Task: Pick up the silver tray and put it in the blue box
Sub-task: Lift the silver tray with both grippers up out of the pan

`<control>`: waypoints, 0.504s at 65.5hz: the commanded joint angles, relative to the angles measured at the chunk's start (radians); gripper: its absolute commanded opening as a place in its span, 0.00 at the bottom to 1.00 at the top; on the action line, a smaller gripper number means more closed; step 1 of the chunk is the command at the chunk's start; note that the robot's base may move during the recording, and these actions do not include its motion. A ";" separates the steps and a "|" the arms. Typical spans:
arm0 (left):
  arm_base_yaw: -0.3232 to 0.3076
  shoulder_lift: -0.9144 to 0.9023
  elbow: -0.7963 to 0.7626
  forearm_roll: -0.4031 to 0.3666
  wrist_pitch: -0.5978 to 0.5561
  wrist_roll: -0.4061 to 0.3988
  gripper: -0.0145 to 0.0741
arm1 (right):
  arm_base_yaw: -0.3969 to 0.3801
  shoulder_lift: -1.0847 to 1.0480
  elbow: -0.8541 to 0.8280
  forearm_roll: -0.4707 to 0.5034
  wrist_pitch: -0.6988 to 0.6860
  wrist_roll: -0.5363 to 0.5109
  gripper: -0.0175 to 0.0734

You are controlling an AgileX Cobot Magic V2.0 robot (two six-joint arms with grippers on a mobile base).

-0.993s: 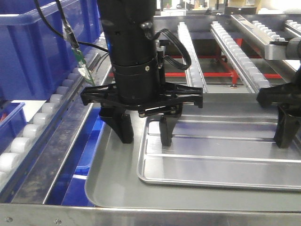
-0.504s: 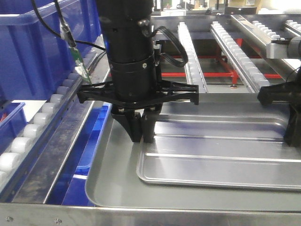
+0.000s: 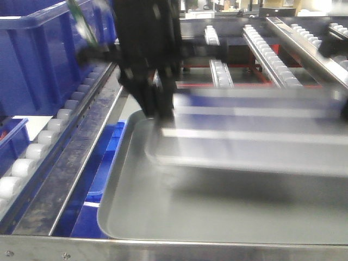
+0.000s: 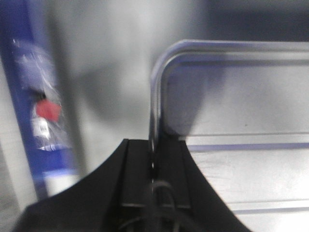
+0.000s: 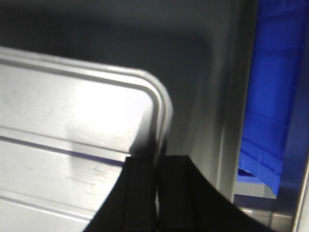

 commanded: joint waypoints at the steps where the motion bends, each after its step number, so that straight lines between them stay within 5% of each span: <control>1: 0.000 -0.105 -0.030 0.100 0.077 0.015 0.05 | 0.023 -0.062 -0.078 -0.034 0.022 0.007 0.26; 17: 0.023 -0.254 0.028 0.115 0.103 0.017 0.05 | 0.148 -0.067 -0.149 -0.056 0.042 0.097 0.26; 33: 0.062 -0.377 0.122 0.102 0.136 0.017 0.05 | 0.266 -0.067 -0.195 -0.236 0.090 0.282 0.27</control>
